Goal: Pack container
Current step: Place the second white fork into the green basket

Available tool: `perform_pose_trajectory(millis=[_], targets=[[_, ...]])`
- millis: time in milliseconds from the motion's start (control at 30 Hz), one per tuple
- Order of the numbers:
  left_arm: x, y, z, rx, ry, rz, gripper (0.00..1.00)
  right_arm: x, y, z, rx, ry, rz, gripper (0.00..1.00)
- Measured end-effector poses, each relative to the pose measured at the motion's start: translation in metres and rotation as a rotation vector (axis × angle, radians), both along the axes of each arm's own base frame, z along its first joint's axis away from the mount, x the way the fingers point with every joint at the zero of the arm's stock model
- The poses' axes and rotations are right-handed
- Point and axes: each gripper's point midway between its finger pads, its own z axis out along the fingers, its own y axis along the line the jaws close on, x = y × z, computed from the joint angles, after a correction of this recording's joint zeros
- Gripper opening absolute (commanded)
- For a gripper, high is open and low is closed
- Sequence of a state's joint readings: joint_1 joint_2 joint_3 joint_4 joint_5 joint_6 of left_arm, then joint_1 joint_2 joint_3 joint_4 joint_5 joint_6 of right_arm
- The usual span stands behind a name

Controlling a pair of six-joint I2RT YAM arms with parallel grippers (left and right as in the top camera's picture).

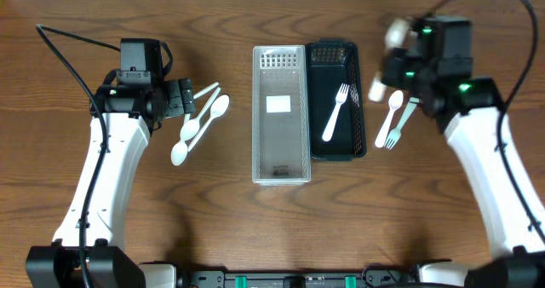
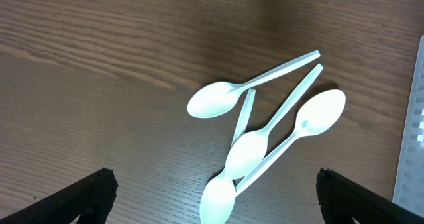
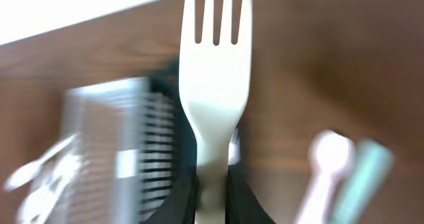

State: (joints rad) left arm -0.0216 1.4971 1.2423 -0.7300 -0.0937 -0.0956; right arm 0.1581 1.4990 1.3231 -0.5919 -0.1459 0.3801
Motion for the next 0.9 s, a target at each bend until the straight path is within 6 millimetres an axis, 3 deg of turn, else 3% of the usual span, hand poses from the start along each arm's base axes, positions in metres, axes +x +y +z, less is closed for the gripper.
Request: perform_pose_trajectory(millis=[100, 233, 400, 500, 667, 800, 900], targets=[[0.0, 0.0, 0.0, 0.0, 0.0, 0.0, 0.98, -0.005, 0.043, -0.005, -0.001, 0.0, 0.103, 0.01], [0.0, 0.0, 0.0, 0.0, 0.001, 0.0, 0.98, 0.002, 0.078, -0.061, -0.055, 0.094, 0.166, 0.04], [0.0, 0.0, 0.0, 0.0, 0.0, 0.0, 0.98, 0.003, 0.088, -0.143, -0.108, 0.252, 0.186, 0.56], [0.0, 0.0, 0.0, 0.0, 0.0, 0.0, 0.98, -0.004, 0.081, -0.153, -0.121, 0.299, 0.181, 0.7], [0.0, 0.0, 0.0, 0.0, 0.0, 0.001, 0.98, -0.004, 0.039, -0.118, -0.145, 0.313, 0.067, 0.72], [0.0, 0.0, 0.0, 0.0, 0.0, 0.001, 0.98, -0.005, -0.043, -0.075, -0.192, 0.289, -0.176, 0.69], [0.0, 0.0, 0.0, 0.0, 0.0, 0.0, 0.98, -0.015, -0.096, -0.069, -0.219, 0.325, -0.333, 0.65]])
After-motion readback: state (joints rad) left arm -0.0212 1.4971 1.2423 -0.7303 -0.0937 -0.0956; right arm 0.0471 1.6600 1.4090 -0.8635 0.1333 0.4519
